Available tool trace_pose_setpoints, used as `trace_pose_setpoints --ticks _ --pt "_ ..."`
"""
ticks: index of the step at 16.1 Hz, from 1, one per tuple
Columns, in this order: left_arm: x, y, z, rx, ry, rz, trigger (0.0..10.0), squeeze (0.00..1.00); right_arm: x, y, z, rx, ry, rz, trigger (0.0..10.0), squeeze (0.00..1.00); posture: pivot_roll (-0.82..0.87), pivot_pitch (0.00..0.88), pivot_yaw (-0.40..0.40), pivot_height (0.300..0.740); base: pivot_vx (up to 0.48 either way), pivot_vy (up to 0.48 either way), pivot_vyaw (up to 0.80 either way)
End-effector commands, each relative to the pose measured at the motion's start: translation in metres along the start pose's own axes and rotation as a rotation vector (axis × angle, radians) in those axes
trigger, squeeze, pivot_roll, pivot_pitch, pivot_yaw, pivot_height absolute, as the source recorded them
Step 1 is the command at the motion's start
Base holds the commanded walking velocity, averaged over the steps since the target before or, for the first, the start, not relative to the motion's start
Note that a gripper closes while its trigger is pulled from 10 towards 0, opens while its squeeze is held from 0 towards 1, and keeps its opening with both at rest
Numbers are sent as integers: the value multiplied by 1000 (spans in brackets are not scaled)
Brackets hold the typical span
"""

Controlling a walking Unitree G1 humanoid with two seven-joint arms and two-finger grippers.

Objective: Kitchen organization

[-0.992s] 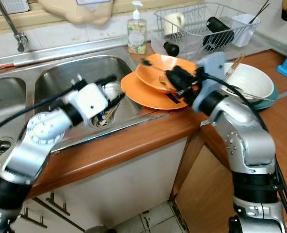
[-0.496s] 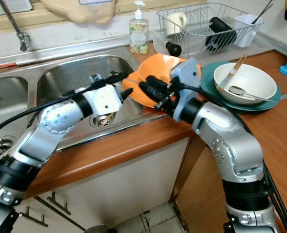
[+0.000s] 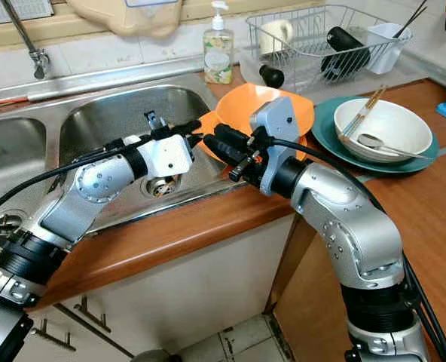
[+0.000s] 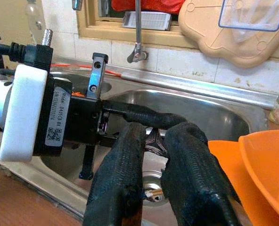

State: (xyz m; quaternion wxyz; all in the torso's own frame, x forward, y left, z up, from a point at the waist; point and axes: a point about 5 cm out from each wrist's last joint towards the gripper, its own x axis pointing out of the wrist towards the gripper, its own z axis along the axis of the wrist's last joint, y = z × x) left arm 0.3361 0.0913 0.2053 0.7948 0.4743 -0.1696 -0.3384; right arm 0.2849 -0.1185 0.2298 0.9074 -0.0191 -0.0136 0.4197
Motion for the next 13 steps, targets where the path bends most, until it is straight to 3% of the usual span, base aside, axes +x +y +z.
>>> trace_pose_setpoints --ticks 1,5,6,7,8,10,12,13 --pt "1 2 1 27 -1 -17 0 0 1 4 1 7 -8 23 0 0 -23 0 82 740 0 0 0" --pt "0 -2 0 46 -18 -47 0 0 2 6 -3 12 -6 16 0 0 -20 0 79 740 0 0 0" --pt "-1 -3 0 52 -18 -49 0 0 3 6 -4 3 -4 11 5961 0 -17 0 75 740 0 0 0" --pt "-2 -3 -2 54 -14 -50 0 0 5 7 -5 -1 -4 6 10000 0 -16 0 74 740 0 0 0" --pt "-4 -2 -4 52 -4 -52 0 0 6 7 -7 18 -8 3 10000 1000 -14 0 72 740 0 0 0" --pt "-8 1 -12 55 26 -47 0 0 7 10 -10 28 4 13 10000 1000 -13 0 70 740 0 0 0" --pt "-13 6 -23 61 70 -46 0 0 3 10 -18 -29 61 2 10000 949 -11 0 70 740 0 0 0" --pt "-18 9 -38 69 130 -55 0 0 -1 11 -24 -53 108 4 10000 0 -16 0 75 740 0 0 0"
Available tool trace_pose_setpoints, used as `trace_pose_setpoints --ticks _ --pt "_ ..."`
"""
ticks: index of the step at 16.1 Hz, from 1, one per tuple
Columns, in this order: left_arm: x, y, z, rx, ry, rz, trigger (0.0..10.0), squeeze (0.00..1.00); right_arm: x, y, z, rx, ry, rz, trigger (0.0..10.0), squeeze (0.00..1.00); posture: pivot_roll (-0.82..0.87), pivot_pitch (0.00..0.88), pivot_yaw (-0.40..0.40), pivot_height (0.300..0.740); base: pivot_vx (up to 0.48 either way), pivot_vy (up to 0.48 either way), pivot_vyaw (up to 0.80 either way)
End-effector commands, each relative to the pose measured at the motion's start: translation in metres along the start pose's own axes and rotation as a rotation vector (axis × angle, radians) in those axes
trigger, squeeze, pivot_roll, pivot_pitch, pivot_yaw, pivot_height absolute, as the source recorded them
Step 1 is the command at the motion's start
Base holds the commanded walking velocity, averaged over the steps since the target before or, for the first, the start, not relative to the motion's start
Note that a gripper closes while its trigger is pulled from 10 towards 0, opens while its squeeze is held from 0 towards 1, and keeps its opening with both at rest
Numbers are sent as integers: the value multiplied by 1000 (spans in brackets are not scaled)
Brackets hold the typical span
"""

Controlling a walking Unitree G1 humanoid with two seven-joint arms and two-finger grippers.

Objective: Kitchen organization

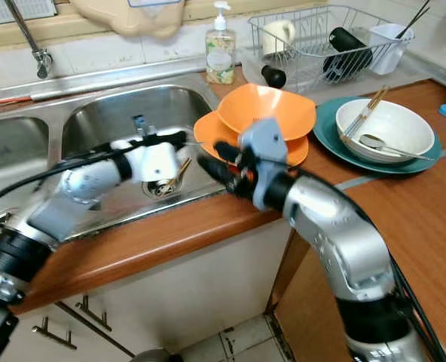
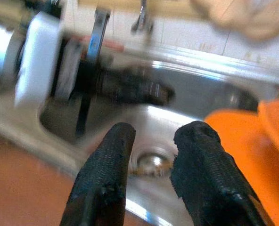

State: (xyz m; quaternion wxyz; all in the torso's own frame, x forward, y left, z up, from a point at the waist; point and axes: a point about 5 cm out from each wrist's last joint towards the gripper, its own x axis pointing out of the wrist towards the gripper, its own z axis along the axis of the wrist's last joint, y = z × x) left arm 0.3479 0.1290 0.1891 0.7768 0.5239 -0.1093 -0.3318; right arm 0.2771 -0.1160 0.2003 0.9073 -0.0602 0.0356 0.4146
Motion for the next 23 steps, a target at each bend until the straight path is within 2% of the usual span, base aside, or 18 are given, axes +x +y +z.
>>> trace_pose_setpoints --ticks 1,4,5,6,7,8,9,10,11,13,14,17,19,21,22,23 --pt "-3 8 -11 14 48 10 0 0 0 5 1 -27 4 21 10000 0 -19 0 78 740 0 0 0" --pt "0 6 -37 14 156 -56 0 0 1 15 -5 -34 37 46 10000 0 -25 0 81 740 0 0 0" --pt "6 2 -45 -9 211 -101 0 0 4 21 -7 -38 46 54 10000 0 -31 0 83 740 0 0 0" --pt "6 2 -45 -9 211 -101 0 0 4 21 -7 -38 46 54 10000 0 -31 0 83 740 0 0 0" --pt "11 -3 -52 -33 267 -162 3294 0 8 26 -6 -38 42 65 10000 0 -34 0 85 740 0 0 0" --pt "14 -5 -55 -45 306 -191 10000 0 10 29 -5 -38 39 70 10000 0 -39 0 86 740 0 0 0" --pt "17 -6 -57 -48 333 -212 10000 0 11 30 -5 -39 39 70 10000 0 -38 0 87 740 0 0 0" --pt "19 -8 -57 -56 344 -241 10000 529 12 31 -6 -35 39 66 10000 0 -41 0 87 740 0 0 0" --pt "19 -11 -58 -63 354 -264 10000 1000 13 32 -6 -33 39 61 10000 0 -44 0 88 740 0 0 0" --pt "19 -19 -62 -69 386 -336 10000 1000 15 32 -8 -21 44 32 10000 0 -53 0 95 740 0 0 0" --pt "17 -25 -65 -82 412 -408 10000 1000 17 30 -10 -4 52 -15 10000 0 -54 0 95 740 0 0 0" --pt "15 -29 -67 -102 426 -448 10000 1000 18 24 -9 17 51 -70 10000 0 -54 0 92 740 0 0 0" --pt "15 -31 -67 -127 420 -451 10000 1000 17 19 -9 19 45 -112 10000 0 -56 0 91 740 0 0 0" --pt "14 -26 -68 -166 407 -373 10000 1000 14 6 6 1 -67 -238 10000 0 -59 0 93 740 0 0 0" --pt "13 -21 -69 -181 390 -318 10000 1000 10 -2 14 10 -117 -309 10000 576 -61 0 96 740 0 0 0" --pt "12 -17 -69 -222 361 -237 10000 1000 4 -9 21 -9 -158 -369 10000 1000 -63 0 95 740 0 0 0"
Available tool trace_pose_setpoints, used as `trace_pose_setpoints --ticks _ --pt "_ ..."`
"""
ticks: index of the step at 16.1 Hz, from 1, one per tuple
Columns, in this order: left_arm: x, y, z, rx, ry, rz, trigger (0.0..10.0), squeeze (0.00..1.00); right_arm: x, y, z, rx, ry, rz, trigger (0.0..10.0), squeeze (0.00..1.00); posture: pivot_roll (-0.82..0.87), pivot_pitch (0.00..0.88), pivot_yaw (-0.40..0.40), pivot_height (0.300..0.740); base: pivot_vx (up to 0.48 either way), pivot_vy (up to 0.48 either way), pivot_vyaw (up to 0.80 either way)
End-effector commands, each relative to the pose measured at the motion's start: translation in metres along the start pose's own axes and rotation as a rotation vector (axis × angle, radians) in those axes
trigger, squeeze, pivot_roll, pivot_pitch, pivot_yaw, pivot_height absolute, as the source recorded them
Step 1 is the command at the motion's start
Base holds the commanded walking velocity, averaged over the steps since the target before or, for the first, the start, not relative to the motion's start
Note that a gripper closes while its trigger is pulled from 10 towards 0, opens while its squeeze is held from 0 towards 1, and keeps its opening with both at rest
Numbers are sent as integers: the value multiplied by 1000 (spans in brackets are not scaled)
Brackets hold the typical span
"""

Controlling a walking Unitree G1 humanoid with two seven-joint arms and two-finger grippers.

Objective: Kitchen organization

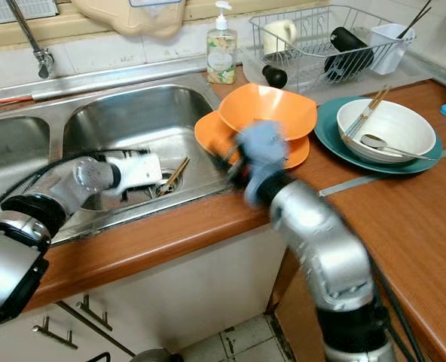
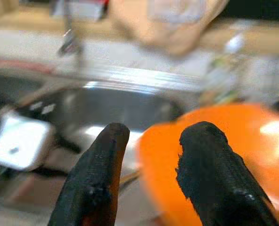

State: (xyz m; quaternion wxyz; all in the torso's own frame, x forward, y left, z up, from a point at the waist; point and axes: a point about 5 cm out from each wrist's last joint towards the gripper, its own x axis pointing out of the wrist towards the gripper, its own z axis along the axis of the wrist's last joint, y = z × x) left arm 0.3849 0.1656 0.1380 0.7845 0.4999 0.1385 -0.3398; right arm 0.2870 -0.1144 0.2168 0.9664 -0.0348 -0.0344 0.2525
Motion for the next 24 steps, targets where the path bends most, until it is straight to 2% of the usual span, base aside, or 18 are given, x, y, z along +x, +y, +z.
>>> trace_pose_setpoints --ticks 1,2,3,5,6,7,8,9,10,11,14,15,17,18,19,20,21,24 --pt "-6 10 -2 -37 -44 105 10000 1000 -3 -8 10 -1 -56 -49 10000 1000 -61 0 93 740 0 0 0" --pt "-9 16 1 -119 -121 216 10000 0 -6 -17 16 -18 -92 -108 10000 1000 -58 0 88 740 0 0 0" --pt "-12 18 3 -226 -191 264 10000 0 -8 -21 19 -26 -102 -134 10000 1000 -58 0 81 740 0 0 0" --pt "-18 16 19 -434 -434 328 10000 0 -11 -37 12 -37 -78 -208 10000 1000 -55 0 76 740 0 0 0" --pt "-20 14 23 -461 -482 331 10000 0 -11 -39 11 -39 -73 -220 10000 1000 -55 0 76 740 0 0 0" --pt "-27 8 33 -537 -586 340 10000 0 -11 -47 6 -40 -63 -265 10000 1000 -53 0 78 740 0 0 0" --pt "-30 5 37 -578 -621 342 10000 0 -11 -49 4 -19 -65 -278 10000 1000 -54 0 79 740 0 0 0" --pt "-42 -11 46 -651 -691 339 10000 0 -10 -57 -4 3 -46 -326 10000 831 -51 0 76 740 0 0 0" --pt "-45 -15 46 -648 -686 344 10000 0 -9 -59 -5 10 -46 -340 10000 408 -46 0 73 740 0 0 0" --pt "-48 -19 47 -690 -696 348 10000 0 -7 -60 -5 30 -47 -339 10000 0 -39 0 68 740 0 0 0" --pt "-57 -31 49 -728 -699 322 10000 0 2 -54 -8 73 -37 -274 10000 0 -27 0 55 740 0 0 0" --pt "-60 -34 50 -740 -695 315 10000 1000 4 -53 -9 75 -34 -260 10000 0 -21 0 47 740 0 0 0" --pt "-69 -40 57 -775 -689 290 10000 1000 8 -51 -13 74 -22 -224 10000 0 -11 0 37 740 0 0 0" --pt "-73 -45 60 -776 -673 280 10000 0 9 -51 -20 62 20 -220 10000 0 -6 0 34 740 0 0 0" --pt "-75 -47 60 -778 -667 276 10000 0 9 -51 -24 61 37 -222 6941 0 -3 0 33 740 0 0 0" --pt "-75 -49 60 -779 -662 267 10000 0 9 -51 -26 63 46 -220 824 0 -1 0 34 740 0 0 0" --pt "-76 -51 60 -778 -652 257 10000 0 8 -52 -28 64 59 -220 0 0 1 0 34 740 0 0 0" --pt "-78 -54 63 -774 -621 247 10000 0 8 -54 -33 94 60 -244 0 0 7 0 36 740 0 0 0"
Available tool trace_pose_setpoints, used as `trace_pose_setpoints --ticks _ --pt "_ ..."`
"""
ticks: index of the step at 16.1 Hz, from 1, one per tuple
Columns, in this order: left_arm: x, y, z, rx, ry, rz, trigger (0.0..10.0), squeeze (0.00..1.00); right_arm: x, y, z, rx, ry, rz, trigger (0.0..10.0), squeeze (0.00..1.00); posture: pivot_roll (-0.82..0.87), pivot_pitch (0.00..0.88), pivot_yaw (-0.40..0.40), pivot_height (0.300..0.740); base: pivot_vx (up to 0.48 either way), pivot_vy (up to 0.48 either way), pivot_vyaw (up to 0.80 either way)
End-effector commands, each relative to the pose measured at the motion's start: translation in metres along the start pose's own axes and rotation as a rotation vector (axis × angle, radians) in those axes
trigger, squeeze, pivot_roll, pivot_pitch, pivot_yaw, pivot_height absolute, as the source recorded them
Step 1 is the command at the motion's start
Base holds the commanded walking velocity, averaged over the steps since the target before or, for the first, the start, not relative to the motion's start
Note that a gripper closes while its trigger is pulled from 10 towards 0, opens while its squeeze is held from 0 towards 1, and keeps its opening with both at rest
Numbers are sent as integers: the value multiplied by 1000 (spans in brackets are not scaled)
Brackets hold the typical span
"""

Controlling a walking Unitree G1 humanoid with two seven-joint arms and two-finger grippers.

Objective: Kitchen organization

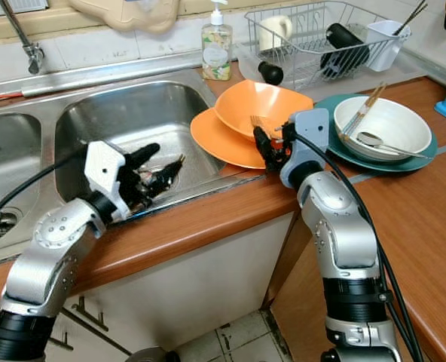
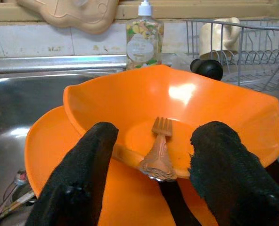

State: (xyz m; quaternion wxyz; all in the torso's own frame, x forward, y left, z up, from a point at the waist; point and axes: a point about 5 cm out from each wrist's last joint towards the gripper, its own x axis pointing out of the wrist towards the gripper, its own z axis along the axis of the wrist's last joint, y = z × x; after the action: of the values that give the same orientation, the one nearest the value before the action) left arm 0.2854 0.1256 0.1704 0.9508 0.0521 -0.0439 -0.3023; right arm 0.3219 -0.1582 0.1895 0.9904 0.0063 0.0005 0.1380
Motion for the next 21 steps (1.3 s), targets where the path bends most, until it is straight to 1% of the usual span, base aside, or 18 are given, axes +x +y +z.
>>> trace_pose_setpoints --ticks 1,3,6,12,15,17,19,20,21 --pt "-1 -1 3 20 5 1 10000 0 2 -1 -1 9 1 -13 0 0 8 0 37 740 0 0 0" --pt "1 -4 4 32 15 -8 10000 0 4 -3 0 28 -6 -25 0 0 8 0 41 740 0 0 0" --pt "3 -7 3 58 33 -21 10000 0 5 -3 -1 32 -3 -26 0 0 7 0 45 740 0 0 0" --pt "6 -7 3 81 46 -22 10000 0 5 -2 0 28 -6 -24 0 0 6 0 47 740 0 0 0" --pt "6 -6 5 97 41 -19 10000 0 5 -2 4 22 -17 -21 0 0 6 0 47 740 0 0 0" --pt "8 -4 9 144 23 -7 10000 0 5 -2 16 11 -49 -3 0 0 7 0 45 740 0 0 0" --pt "11 -1 16 254 16 -3 10000 0 3 5 30 -2 -87 66 0 0 7 0 44 740 0 0 0" --pt "13 1 21 330 3 -9 10000 0 1 12 38 -13 -108 132 0 0 8 0 43 740 0 0 0" --pt "16 2 27 380 -17 -16 10000 0 -1 19 43 -21 -120 192 0 0 9 0 42 740 0 0 0"
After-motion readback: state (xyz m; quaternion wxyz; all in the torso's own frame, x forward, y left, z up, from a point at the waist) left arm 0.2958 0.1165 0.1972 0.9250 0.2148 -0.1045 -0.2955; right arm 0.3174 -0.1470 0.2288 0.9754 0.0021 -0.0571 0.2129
